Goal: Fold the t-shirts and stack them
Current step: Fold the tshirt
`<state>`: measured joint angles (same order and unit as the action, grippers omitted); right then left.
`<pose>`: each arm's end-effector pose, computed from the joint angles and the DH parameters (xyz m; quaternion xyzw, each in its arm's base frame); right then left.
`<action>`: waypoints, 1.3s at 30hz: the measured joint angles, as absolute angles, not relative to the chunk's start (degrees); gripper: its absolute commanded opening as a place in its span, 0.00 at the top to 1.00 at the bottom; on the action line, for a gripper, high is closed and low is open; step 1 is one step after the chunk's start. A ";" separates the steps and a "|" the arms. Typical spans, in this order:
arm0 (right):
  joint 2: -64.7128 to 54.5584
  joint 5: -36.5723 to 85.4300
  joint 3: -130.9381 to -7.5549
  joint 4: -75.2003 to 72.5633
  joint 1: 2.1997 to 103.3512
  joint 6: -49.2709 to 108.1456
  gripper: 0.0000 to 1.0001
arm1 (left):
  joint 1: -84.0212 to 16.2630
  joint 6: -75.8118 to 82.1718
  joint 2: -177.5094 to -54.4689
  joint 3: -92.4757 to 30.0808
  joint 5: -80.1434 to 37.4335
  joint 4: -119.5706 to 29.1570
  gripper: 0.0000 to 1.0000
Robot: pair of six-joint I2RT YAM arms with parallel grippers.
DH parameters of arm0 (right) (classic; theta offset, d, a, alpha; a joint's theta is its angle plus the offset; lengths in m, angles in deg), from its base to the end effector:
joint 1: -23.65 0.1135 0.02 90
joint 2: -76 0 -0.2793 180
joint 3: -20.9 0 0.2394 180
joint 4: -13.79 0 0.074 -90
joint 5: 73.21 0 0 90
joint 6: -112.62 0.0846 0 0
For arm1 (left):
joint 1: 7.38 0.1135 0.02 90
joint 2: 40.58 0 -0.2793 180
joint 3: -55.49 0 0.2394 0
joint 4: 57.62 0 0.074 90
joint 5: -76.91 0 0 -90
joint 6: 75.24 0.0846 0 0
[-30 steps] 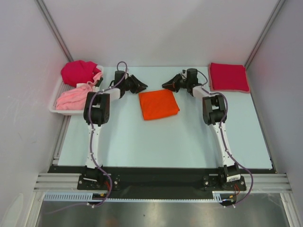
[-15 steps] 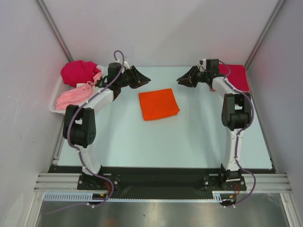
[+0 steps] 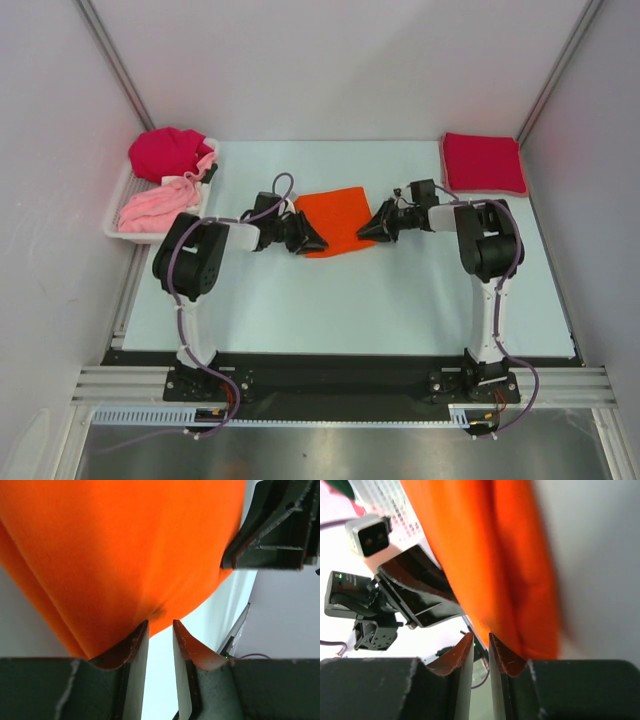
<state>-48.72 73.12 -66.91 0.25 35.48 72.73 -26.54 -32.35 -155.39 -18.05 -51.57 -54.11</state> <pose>0.4235 0.1607 0.1061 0.1211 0.8361 0.5343 0.0272 0.3763 -0.1865 0.1103 -0.0875 0.8764 -0.4531 0.1377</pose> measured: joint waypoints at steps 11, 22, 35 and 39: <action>-46.84 72.75 -74.93 -4.32 34.13 70.57 0.76 | -25.20 -30.82 -147.76 -23.23 -52.51 -50.98 0.67; -46.43 72.80 -61.45 5.87 34.22 74.06 0.79 | -29.18 -39.19 -161.07 -24.26 -53.85 -63.92 0.70; -43.06 72.64 -67.41 -5.15 29.23 67.33 0.76 | -27.61 -31.09 -155.67 -27.82 -53.30 -51.24 0.61; -42.71 72.82 -70.87 -2.24 31.33 69.49 0.76 | -27.08 -29.93 -148.76 -25.86 -53.37 -51.99 0.61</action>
